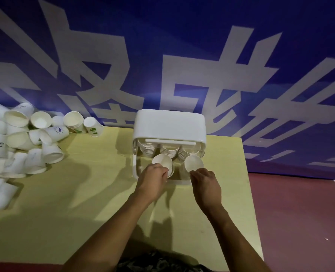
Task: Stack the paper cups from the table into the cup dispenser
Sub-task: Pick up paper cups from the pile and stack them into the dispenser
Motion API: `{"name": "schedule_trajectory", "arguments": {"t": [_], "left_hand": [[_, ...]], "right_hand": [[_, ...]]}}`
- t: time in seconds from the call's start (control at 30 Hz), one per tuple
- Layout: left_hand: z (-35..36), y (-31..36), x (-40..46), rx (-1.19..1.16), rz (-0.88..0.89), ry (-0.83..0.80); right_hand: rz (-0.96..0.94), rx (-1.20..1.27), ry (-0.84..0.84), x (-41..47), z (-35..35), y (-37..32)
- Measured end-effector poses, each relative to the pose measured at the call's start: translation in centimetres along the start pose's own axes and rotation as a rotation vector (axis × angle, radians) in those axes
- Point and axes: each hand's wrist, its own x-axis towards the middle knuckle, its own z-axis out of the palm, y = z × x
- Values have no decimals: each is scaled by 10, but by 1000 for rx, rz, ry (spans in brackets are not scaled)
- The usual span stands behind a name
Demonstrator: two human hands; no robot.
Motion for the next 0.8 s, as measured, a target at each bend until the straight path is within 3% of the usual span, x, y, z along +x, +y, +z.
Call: {"name": "schedule_trajectory", "arguments": {"t": [0.33,0.57,0.8], "left_hand": [[32,-5,16,99,-82,-110],[-1,-23,-8,-10,-131,97],[-61,-117,-73,9,-318,295]], "right_hand": [[-63,-153,-176,15,30,18],[-113,149,-36,11,18,-22],[-250,288,-212,9,62,-114]]}}
